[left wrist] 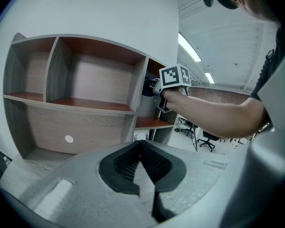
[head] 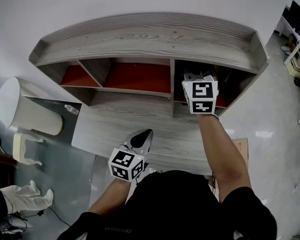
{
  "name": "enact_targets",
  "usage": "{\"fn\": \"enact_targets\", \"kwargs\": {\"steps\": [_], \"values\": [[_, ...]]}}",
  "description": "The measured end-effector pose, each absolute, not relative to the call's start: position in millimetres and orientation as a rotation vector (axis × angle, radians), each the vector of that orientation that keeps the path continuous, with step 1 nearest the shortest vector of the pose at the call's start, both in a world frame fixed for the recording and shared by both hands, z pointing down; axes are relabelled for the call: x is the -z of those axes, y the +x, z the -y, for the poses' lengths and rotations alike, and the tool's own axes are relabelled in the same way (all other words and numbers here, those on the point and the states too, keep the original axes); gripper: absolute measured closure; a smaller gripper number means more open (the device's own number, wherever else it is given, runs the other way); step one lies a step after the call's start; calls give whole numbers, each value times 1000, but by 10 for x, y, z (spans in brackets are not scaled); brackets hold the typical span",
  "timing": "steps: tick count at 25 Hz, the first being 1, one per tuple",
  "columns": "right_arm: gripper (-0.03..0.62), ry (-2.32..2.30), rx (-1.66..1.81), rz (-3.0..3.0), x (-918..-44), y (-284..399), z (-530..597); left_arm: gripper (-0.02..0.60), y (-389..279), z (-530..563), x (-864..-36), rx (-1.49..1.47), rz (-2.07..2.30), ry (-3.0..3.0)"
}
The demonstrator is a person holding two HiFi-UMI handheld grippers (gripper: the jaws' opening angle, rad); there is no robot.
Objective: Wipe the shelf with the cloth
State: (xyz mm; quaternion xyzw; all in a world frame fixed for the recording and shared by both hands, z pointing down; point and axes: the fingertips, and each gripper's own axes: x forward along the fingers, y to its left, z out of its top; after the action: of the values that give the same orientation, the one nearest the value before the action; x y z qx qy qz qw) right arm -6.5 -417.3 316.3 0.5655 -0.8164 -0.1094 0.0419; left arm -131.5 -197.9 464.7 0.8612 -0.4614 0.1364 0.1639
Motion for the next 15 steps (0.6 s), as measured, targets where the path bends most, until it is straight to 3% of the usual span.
{"fn": "enact_targets", "kwargs": {"steps": [15], "values": [[494,1907,253,2327,-3393,659,4207,574,-1189,2013,-4630,-401,1274,2493]]}}
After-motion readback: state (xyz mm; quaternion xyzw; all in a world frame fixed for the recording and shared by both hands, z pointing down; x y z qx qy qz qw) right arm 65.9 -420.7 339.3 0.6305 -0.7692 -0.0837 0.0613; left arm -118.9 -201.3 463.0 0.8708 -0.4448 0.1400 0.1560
